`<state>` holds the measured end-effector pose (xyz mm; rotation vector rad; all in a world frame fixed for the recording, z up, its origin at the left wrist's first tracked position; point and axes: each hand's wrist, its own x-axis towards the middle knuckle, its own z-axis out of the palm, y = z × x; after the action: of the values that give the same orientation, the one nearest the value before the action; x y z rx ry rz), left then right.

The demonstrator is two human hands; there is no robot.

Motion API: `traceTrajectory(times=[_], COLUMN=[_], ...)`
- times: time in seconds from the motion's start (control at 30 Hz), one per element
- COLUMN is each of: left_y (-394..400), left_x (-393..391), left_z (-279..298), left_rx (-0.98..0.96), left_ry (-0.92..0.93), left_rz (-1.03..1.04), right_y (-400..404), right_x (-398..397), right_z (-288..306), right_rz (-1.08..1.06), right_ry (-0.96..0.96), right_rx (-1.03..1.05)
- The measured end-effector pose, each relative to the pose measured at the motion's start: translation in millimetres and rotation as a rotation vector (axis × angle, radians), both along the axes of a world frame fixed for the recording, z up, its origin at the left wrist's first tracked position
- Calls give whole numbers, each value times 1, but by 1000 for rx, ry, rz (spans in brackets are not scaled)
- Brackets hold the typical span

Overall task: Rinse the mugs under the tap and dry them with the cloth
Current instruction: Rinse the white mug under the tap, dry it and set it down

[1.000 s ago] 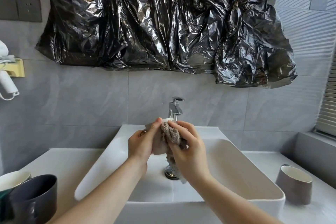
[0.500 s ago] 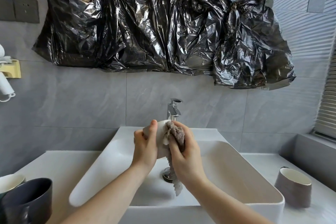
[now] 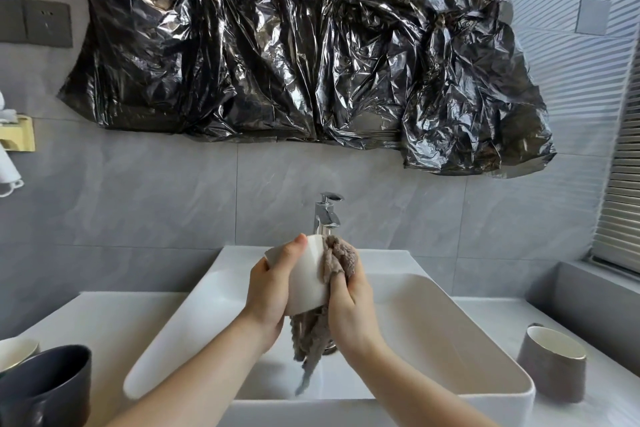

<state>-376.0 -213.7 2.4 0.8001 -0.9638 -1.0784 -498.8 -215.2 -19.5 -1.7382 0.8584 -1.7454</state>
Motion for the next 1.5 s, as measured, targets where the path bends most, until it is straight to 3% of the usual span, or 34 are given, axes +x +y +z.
traceTrajectory(times=[0.13,0.27,0.47,0.57,0.67,0.77,0.87,0.93,1.2,1.43,1.5], left_y=[-7,-12,-8,-7,-10,-10,-8,-8,-4,-4,-4], left_x=[-3,3,4,3,-3,-9,-6,-2,-3,1,4], left_z=[-4,-2,-4,-3,-5,-8,-9,-9,-3,-3,-2], left_rx=[-32,-45,-91,-43,-66,-61,-62,-80,-143,-128,-132], left_ry=[-54,12,-64,-160,-255,-197,-25,-3,-111,-69,-90], left_rz=[96,96,86,68,252,224,95,74,159,86,77], right_y=[5,4,-3,0,0,-2,1,2,-1,7,6], right_x=[2,5,0,0,0,1,1,2,-1,3,2], right_z=[-2,-4,-5,-3,-3,-5,-5,-5,-2,-4,-2], right_rz=[66,-39,147,90,-3,-105,-101,-89,-64,-57,-83], right_ry=[35,242,-71,-71,-17,143,251,298,33,271,248], right_rx=[-70,-285,126,84,-13,-145,-213,-239,-44,-267,-277])
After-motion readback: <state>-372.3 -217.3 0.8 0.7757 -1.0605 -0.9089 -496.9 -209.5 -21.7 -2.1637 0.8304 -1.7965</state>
